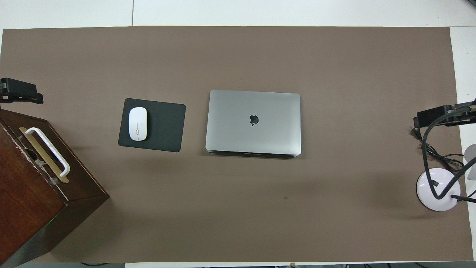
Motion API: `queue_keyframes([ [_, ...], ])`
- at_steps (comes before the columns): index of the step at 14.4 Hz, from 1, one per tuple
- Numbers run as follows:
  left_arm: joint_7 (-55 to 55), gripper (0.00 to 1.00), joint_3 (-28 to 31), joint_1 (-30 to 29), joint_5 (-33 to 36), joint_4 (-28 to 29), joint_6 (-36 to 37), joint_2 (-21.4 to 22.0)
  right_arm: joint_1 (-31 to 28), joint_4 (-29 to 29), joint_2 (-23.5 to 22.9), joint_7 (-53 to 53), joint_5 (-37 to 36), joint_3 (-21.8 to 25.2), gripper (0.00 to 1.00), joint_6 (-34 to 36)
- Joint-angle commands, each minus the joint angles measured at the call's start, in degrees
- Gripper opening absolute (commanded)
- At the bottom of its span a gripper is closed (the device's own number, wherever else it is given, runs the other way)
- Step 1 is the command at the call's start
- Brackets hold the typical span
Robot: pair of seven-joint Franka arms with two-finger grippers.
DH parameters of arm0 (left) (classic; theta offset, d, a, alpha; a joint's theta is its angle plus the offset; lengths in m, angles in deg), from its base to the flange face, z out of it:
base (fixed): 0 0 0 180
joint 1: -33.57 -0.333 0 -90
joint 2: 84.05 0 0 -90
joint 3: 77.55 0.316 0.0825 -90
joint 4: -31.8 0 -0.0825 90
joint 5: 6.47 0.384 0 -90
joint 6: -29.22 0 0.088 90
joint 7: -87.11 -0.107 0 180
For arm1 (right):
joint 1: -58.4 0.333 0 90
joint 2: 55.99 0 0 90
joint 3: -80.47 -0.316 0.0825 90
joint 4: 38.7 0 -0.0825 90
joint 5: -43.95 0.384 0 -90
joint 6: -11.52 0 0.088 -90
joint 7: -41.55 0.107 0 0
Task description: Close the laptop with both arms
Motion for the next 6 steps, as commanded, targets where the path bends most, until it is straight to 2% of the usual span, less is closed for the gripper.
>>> queue_keyframes([
  [1, -1.5, 1.00, 0.3, 0.2, 0.9, 1.7, -1.2, 0.9, -0.9, 1.5, 1.3, -1.1, -0.3, -0.4, 1.00, 0.4],
  [6, -1.5, 1.00, 0.4, 0.2, 0.9, 1.8, -0.9, 0.9, -0.9, 1.5, 1.3, -1.1, -0.3, -0.4, 1.00, 0.3],
])
